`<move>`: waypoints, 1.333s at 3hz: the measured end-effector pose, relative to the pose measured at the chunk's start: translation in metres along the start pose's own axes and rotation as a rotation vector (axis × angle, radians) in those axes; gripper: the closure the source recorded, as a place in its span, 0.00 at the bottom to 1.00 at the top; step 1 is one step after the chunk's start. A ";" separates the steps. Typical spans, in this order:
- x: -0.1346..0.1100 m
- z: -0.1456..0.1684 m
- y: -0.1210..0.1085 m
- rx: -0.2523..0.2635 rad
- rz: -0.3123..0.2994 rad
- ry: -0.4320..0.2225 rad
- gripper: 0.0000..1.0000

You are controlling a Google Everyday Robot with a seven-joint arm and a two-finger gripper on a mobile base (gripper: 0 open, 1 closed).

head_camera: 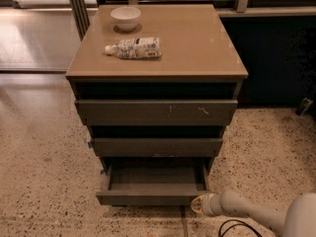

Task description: Close bottom drawer

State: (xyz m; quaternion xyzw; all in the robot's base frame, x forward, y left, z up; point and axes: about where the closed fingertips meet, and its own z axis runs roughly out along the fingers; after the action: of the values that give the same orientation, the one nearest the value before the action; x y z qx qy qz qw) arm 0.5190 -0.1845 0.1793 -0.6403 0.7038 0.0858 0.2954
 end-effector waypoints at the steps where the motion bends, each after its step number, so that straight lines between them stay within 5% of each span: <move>1: -0.002 0.003 0.003 0.010 -0.014 -0.031 1.00; 3: -0.031 0.008 -0.035 0.128 -0.184 -0.144 1.00; 4: -0.040 0.004 -0.054 0.171 -0.246 -0.150 1.00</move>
Offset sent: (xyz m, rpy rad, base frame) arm 0.0292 0.0226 0.0166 0.1154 -0.2242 0.1150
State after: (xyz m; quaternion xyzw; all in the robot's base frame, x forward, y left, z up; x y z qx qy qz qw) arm 0.5718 -0.1575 0.2109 -0.6860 0.6009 0.0364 0.4087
